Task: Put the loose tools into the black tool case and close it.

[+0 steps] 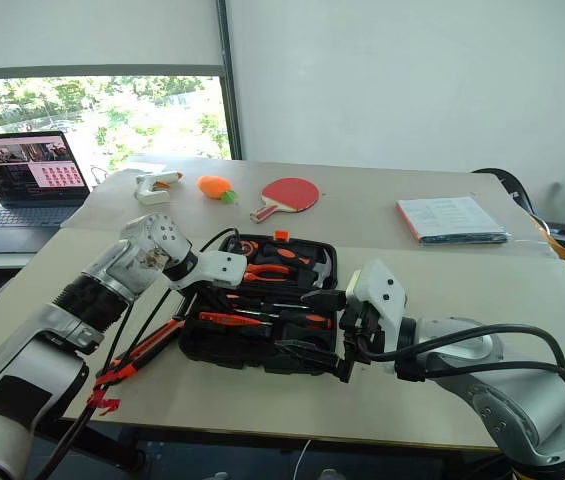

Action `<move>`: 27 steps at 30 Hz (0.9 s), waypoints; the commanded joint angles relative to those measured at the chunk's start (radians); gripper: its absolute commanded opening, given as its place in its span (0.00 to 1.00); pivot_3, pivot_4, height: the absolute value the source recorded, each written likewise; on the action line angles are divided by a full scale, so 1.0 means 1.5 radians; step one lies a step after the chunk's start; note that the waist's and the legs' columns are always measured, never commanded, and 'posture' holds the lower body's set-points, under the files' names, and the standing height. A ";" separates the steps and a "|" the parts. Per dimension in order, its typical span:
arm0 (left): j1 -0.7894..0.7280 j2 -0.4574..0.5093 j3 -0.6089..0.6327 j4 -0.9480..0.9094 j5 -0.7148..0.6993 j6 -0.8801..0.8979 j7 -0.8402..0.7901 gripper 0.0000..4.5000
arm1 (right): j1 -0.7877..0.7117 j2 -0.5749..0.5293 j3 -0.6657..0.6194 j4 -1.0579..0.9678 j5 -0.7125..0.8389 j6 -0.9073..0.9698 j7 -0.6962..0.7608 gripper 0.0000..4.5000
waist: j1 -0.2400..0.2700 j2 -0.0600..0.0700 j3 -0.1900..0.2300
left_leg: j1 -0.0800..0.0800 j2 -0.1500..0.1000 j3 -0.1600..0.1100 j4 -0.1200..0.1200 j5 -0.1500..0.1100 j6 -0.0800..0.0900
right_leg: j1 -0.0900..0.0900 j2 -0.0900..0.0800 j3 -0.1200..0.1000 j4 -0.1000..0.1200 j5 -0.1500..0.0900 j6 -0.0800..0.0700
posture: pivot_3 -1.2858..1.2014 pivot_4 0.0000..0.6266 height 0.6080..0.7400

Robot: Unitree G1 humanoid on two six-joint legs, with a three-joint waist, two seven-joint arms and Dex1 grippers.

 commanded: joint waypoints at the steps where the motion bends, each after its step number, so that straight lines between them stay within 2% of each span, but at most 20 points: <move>1: -0.002 -0.011 0.019 0.009 0.006 -0.010 0.017 0.01 | -0.011 0.003 -0.008 -0.010 0.008 -0.006 -0.004 1.00 | 0.000 0.000 0.000 | 0.000 0.000 0.000 0.000 0.000 0.000 | 0.000 0.000 0.000 0.000 0.000 0.000 | 0.52 0.24 0.97; 10: -0.045 -0.015 0.064 0.014 -0.031 0.021 -0.024 0.01 | -0.012 0.002 -0.005 -0.011 0.010 -0.004 -0.004 1.00 | 0.000 0.000 0.000 | 0.000 0.000 0.000 0.000 0.000 0.000 | 0.000 0.000 0.000 0.000 0.000 0.000 | 0.52 0.24 0.97; 17: -0.008 0.007 0.052 -0.021 -0.017 -0.004 -0.038 0.01 | -0.009 0.000 -0.006 -0.011 0.008 -0.005 -0.001 1.00 | -0.001 0.000 0.000 | 0.000 0.000 0.000 0.000 0.000 0.000 | 0.000 0.000 0.000 0.000 0.000 0.000 | 0.52 0.24 0.97; 27: 0.020 0.004 0.045 -0.004 0.012 -0.046 -0.019 0.01 | -0.009 -0.001 -0.008 -0.015 0.014 -0.001 -0.005 1.00 | 0.001 0.000 0.000 | 0.000 0.000 0.000 0.000 0.000 0.000 | 0.000 0.000 0.000 0.000 0.000 0.000 | 0.52 0.24 0.97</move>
